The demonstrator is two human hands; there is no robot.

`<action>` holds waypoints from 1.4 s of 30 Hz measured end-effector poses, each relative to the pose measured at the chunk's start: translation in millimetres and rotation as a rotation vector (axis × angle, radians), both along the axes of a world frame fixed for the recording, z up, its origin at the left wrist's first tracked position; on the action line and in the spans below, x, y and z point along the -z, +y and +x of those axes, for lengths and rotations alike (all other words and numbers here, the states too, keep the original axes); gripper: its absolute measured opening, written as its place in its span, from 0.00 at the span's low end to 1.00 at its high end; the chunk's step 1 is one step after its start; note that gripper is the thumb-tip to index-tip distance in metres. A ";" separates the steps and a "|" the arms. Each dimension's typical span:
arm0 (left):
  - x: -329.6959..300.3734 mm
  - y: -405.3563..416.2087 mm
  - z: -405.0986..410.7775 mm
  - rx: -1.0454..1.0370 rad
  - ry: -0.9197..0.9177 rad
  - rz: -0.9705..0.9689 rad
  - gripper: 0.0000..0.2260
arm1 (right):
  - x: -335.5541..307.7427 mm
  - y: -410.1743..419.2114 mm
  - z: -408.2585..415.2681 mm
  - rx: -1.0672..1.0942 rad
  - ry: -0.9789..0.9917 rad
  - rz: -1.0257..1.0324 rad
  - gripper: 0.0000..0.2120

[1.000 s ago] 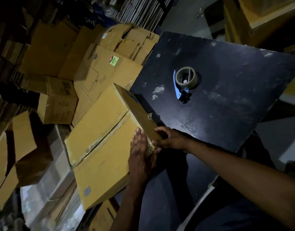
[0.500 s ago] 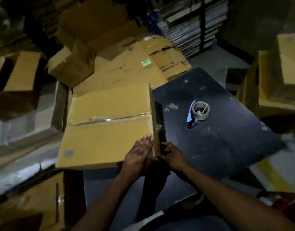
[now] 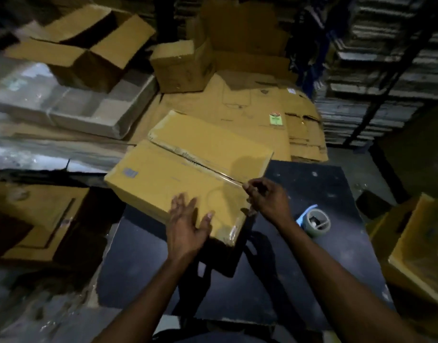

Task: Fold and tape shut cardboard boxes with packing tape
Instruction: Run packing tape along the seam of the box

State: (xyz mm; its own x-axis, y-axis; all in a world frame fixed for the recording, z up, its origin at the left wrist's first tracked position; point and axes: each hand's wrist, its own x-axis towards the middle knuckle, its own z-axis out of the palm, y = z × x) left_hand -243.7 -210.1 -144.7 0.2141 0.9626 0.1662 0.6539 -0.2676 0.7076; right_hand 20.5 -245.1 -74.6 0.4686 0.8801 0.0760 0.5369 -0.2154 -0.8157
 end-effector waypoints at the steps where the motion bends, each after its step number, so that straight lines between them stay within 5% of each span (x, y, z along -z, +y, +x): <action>1: -3.7 0.5 -1.3 -0.113 -0.032 -0.079 0.39 | -5.5 19.4 8.7 -0.046 -0.084 -0.037 0.22; 8: -38.1 17.5 7.6 -0.397 -0.232 -0.380 0.46 | -15.1 151.6 58.7 -0.264 -0.437 -0.557 0.70; 13: -48.1 25.5 22.0 -0.429 -0.270 -0.445 0.46 | -6.9 168.4 73.1 -0.267 -0.334 -0.702 0.83; 17: -43.2 49.8 6.7 -0.451 -0.204 -0.420 0.44 | -12.6 150.6 58.7 -0.231 -0.524 -0.717 0.80; 21: -40.9 104.2 -41.6 -0.381 -0.052 -0.378 0.31 | -14.6 105.7 32.7 -0.247 -0.719 -0.823 0.75; 24: -43.8 161.2 -69.4 -0.290 0.187 -0.314 0.28 | -29.8 65.3 3.0 -0.437 -0.817 -0.806 0.55; 27: -56.2 202.2 -65.0 -0.174 0.442 -0.289 0.32 | -30.7 31.6 -36.1 -0.613 -0.700 -0.732 0.35; 31: -65.7 191.0 -12.3 -0.049 0.446 -0.231 0.28 | -16.4 33.3 -54.6 -0.698 -0.308 -0.687 0.39; 36: -38.6 116.8 39.2 -0.085 0.521 -0.249 0.48 | -10.7 127.3 6.4 -0.406 -0.437 -0.473 0.24; 40: -21.5 70.2 54.4 -0.143 0.539 -0.288 0.59 | -6.5 198.7 57.7 -0.290 -0.508 -0.622 0.71; 42: -14.6 63.8 52.8 -0.146 0.582 -0.270 0.60 | -4.6 213.6 70.8 -0.338 -0.448 -0.694 0.81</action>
